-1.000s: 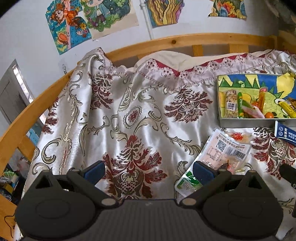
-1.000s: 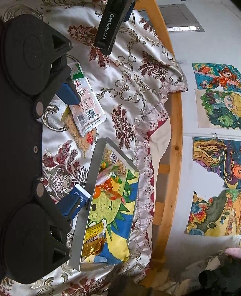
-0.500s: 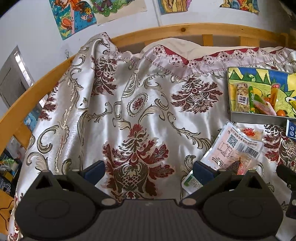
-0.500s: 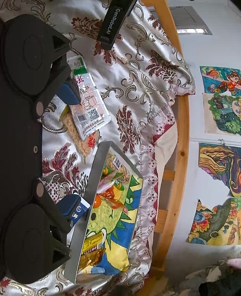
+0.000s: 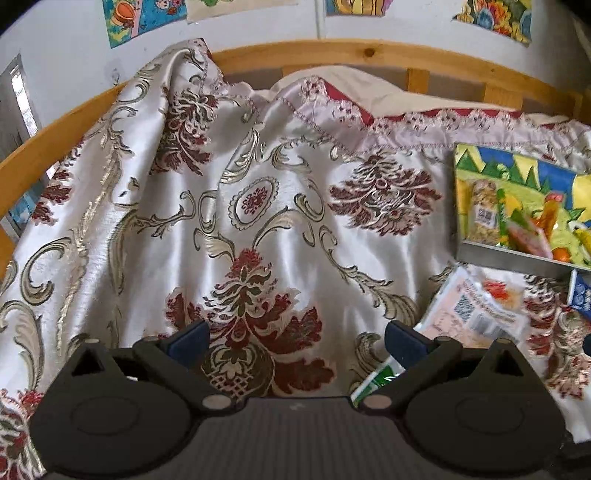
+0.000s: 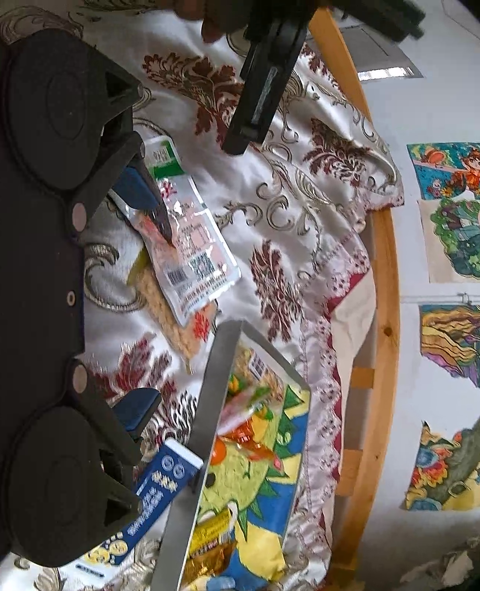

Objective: Organize snacks
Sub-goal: 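Move both tools down toward the meat-stick packet and rice-cracker bag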

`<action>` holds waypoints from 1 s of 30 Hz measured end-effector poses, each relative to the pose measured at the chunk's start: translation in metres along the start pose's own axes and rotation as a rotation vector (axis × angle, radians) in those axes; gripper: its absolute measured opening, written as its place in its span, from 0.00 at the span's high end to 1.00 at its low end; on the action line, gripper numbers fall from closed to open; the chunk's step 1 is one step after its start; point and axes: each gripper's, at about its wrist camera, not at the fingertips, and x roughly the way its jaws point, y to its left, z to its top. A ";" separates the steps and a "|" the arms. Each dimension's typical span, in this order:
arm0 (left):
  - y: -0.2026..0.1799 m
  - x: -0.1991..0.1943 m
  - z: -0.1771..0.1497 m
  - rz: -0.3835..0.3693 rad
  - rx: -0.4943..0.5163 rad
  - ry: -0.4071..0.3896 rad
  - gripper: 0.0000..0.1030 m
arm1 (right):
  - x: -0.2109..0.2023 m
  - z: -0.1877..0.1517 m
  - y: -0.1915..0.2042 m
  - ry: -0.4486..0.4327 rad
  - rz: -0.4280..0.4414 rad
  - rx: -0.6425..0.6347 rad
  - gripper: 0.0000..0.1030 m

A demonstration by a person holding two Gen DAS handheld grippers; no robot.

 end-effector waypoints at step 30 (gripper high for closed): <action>-0.059 0.011 -0.033 -0.393 0.347 -0.004 0.00 | 0.047 0.037 -0.063 0.115 -0.023 0.168 0.05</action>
